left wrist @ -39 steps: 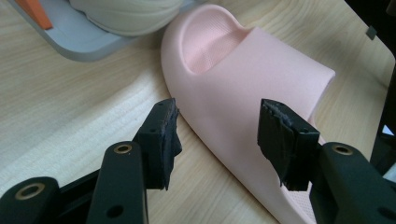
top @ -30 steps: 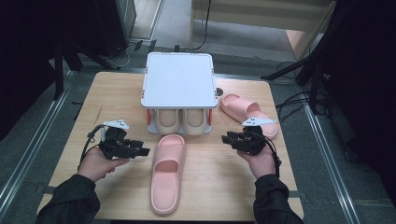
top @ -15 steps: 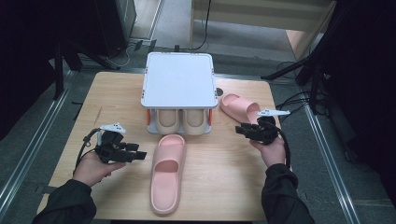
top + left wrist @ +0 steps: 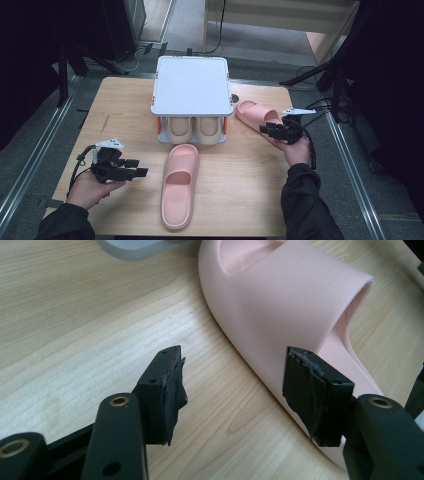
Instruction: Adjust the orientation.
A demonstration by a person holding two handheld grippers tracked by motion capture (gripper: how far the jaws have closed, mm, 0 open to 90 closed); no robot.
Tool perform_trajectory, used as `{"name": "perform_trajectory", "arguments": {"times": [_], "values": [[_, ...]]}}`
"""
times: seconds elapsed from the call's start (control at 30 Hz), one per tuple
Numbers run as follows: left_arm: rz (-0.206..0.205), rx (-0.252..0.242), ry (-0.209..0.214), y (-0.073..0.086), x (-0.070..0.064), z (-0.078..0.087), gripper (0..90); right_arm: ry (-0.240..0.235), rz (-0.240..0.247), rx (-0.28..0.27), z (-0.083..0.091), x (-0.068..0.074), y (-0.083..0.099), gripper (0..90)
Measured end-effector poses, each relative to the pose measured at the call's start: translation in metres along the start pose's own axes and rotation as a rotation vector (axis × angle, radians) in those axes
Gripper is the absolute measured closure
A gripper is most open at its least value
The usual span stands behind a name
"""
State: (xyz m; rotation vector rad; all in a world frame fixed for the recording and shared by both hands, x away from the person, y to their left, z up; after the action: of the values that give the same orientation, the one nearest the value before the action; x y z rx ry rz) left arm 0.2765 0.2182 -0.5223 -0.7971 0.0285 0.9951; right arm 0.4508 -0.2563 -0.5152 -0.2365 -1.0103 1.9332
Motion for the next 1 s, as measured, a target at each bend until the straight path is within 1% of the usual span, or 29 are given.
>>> {"name": "perform_trajectory", "arguments": {"times": [0.13, 0.23, 0.33, 0.43, 0.53, 0.6, 0.7, 0.8, 0.87, 0.93, 0.97, 1.0], "values": [[0.009, -0.002, 0.001, 0.005, 0.000, 0.003, 40.6, 0.010, -0.022, 0.000, -0.005, -0.010, -0.002, 58.2], [0.004, 0.004, -0.010, 0.008, 0.000, 0.004, 40.8, 0.014, -0.041, 0.015, -0.014, -0.016, -0.001, 58.1], [0.010, 0.000, -0.014, 0.010, -0.001, 0.006, 40.8, 0.013, -0.050, 0.028, -0.023, -0.019, -0.002, 58.1], [0.011, -0.001, -0.018, 0.012, 0.000, 0.007, 40.8, 0.015, -0.044, 0.036, -0.030, -0.022, -0.002, 58.8], [0.019, -0.004, -0.020, 0.013, -0.001, 0.007, 40.8, 0.016, -0.032, 0.063, -0.037, -0.025, -0.001, 61.0], [0.017, -0.002, -0.021, 0.013, -0.001, 0.007, 40.8, 0.018, -0.021, 0.067, -0.041, -0.026, -0.001, 64.4], [0.017, -0.005, -0.021, 0.014, -0.001, 0.007, 40.9, 0.009, -0.024, 0.074, -0.043, -0.026, -0.004, 70.5], [0.018, -0.005, -0.018, 0.013, 0.000, 0.007, 40.8, 0.018, -0.006, 0.072, -0.042, -0.024, -0.006, 75.1], [0.020, -0.007, -0.018, 0.013, -0.001, 0.007, 40.8, 0.022, 0.012, 0.063, -0.040, -0.021, -0.009, 80.8], [0.018, -0.006, -0.017, 0.013, -0.001, 0.007, 40.9, 0.055, 0.027, 0.053, -0.036, -0.018, -0.014, 84.9], [0.014, -0.006, -0.016, 0.013, -0.001, 0.007, 41.0, 0.060, 0.024, 0.049, -0.034, -0.017, -0.015, 85.1], [0.013, -0.007, -0.014, 0.012, -0.001, 0.007, 41.1, 0.055, 0.008, 0.041, -0.032, -0.017, -0.018, 85.1]]}}
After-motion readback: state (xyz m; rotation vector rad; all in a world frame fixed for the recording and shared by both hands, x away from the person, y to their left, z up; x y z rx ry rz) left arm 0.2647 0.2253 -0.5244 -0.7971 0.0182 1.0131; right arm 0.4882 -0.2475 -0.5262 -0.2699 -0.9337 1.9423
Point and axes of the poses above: each handheld gripper's, and its own axes: z roughly backward along the jaws, y roughly out of its underside, x roughly to its left, the point moved 5 cm from there along -z, roughly forward along the jaws, and after that the axes turned 2 degrees about x, right-handed, at the moved point
